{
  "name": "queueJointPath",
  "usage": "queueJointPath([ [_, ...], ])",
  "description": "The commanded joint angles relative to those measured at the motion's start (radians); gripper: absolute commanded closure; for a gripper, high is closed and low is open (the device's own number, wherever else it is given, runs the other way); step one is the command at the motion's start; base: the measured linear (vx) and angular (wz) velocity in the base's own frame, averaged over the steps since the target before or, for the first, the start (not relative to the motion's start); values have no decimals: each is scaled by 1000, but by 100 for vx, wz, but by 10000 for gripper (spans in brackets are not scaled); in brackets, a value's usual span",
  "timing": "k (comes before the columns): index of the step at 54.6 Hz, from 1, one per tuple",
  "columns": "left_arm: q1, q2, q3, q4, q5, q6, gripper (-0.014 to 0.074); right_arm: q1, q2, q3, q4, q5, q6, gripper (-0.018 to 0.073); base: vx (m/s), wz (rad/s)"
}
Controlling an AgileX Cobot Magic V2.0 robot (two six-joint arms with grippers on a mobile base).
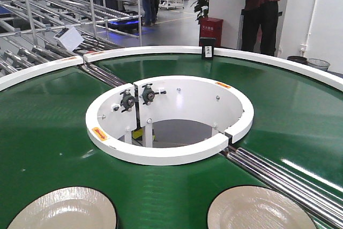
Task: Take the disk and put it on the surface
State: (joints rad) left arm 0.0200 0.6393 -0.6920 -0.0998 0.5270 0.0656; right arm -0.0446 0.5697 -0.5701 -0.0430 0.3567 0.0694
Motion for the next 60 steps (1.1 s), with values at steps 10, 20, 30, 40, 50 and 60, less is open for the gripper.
queueJointPath([
  [10, -8, 154, -31, -10, -41, -37, 101, -4, 7, -33, -8, -73, -10, 67, 0, 0],
  [20, -4, 345, -73, -1, 42, -134, 101, -4, 7, -33, -5, -70, -10, 67, 0, 0],
  [30, 86, 543, -191, -1, 38, -133, 101, -4, 7, -33, -5, -70, -10, 67, 0, 0],
  [40, 170, 703, -328, -1, 109, -16, 101, -4, 7, -33, -5, -47, -10, 67, 0, 0],
  [50, 227, 820, -378, -92, 106, 21, 101, -4, 7, -33, -5, -41, -10, 67, 0, 0],
  [60, 238, 941, -378, -348, 92, 299, 101, -4, 7, -33, -9, -41, -10, 67, 0, 0],
])
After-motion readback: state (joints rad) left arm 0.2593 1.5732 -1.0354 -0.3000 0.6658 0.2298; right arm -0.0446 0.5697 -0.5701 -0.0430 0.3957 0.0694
